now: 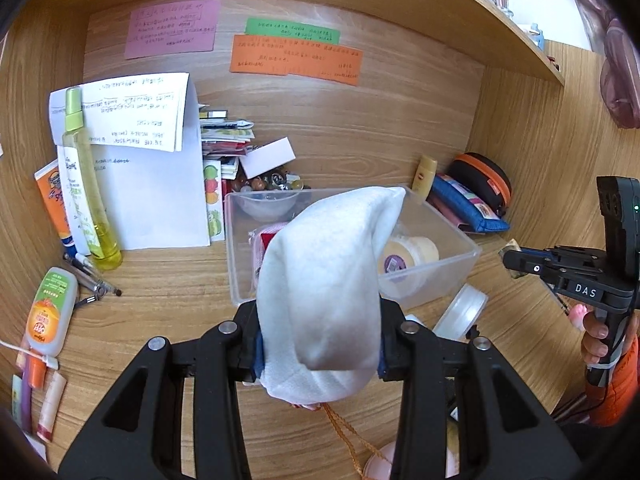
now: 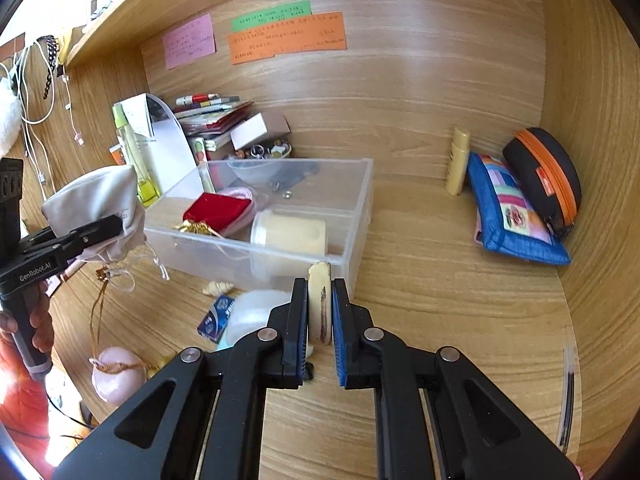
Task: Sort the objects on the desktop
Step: 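Lift and carry the cloth bag and wooden stamp over the clear box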
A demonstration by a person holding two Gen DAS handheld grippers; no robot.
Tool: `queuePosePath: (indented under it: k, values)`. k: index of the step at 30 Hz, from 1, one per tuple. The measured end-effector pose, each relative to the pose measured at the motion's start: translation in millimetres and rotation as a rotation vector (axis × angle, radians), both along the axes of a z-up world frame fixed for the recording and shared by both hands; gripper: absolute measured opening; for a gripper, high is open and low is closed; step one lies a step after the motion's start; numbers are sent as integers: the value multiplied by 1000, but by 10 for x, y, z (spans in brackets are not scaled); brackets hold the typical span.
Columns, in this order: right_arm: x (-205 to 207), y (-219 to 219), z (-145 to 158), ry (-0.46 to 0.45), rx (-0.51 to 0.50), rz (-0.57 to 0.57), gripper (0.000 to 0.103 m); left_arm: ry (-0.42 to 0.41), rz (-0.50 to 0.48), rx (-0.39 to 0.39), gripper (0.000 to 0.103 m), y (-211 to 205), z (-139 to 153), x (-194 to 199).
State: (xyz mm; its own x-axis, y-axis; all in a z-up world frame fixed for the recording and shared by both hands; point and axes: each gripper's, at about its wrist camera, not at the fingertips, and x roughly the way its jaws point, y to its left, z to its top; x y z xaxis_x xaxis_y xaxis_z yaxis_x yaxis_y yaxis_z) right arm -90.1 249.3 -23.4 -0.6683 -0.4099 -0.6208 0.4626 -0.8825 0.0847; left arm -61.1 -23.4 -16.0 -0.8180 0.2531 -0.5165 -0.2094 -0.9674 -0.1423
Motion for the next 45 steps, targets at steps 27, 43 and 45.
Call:
queuePosePath:
  k: [27,43,45]
  values:
    - [-729,-398,206,14,19,64,10,-20,-103,6,38,312,237,-877]
    - [-912,-508,-30,23,80,50,10,-43,-125,-27,38,329,27,-1049]
    - [-915,-528,-55,30,93,48,15,-40,-119,-24,43,305,31,-1038]
